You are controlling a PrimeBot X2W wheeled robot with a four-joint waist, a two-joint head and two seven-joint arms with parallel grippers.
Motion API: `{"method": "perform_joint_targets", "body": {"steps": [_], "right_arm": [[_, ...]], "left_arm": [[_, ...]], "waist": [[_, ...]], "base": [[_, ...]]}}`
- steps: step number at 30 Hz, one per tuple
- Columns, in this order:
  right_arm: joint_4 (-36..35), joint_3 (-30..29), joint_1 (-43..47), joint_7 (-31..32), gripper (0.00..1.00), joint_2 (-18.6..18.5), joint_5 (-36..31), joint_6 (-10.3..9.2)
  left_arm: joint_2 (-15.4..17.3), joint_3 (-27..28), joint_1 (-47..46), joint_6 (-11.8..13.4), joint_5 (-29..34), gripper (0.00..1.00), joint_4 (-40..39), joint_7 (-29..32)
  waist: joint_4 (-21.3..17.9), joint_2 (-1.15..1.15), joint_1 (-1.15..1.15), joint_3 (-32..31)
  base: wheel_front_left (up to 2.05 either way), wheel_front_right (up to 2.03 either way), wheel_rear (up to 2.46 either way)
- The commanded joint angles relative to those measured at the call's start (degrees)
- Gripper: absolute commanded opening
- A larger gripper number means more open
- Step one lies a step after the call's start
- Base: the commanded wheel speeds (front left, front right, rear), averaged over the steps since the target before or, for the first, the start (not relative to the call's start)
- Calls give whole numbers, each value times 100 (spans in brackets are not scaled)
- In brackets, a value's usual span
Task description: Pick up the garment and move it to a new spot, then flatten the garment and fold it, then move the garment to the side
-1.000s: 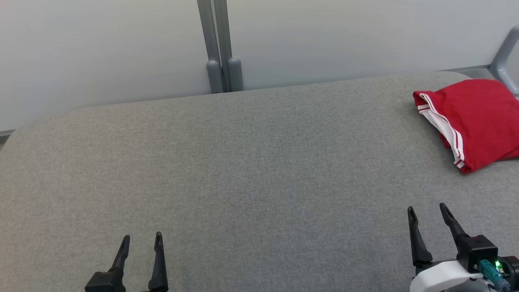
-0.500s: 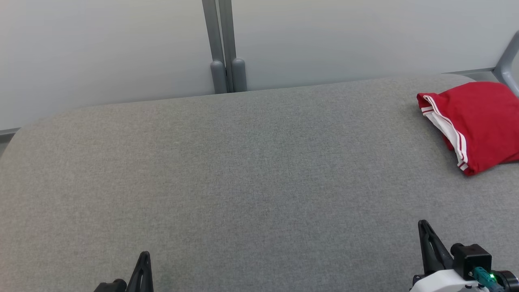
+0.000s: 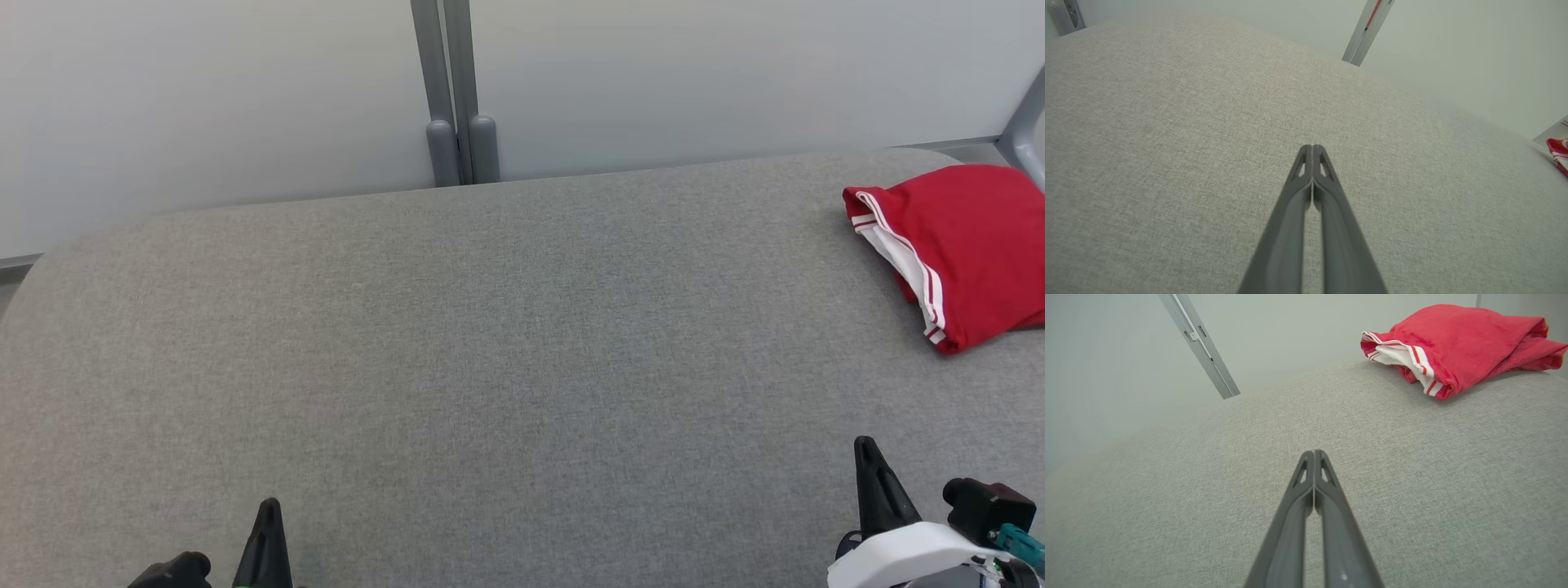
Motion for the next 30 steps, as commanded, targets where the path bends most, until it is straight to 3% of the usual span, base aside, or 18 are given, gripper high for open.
{"method": "perform_joint_targets", "body": {"steps": [1, 30], "right_arm": [[-94, -8, -177, 52, 0, -28, 290, -1], [-80, -35, -527, 681, 0, -50, 3039, -3]], "left_arm": [[12, 54, -196, -29, -276, 0, -105, 57], [22, 363, -615, -233, -2689, 0, -183, 689]], "waist": [[3, 0, 0, 2], [56, 0, 0, 42]], "base": [[0, 0, 0], [0, 0, 0]]}}
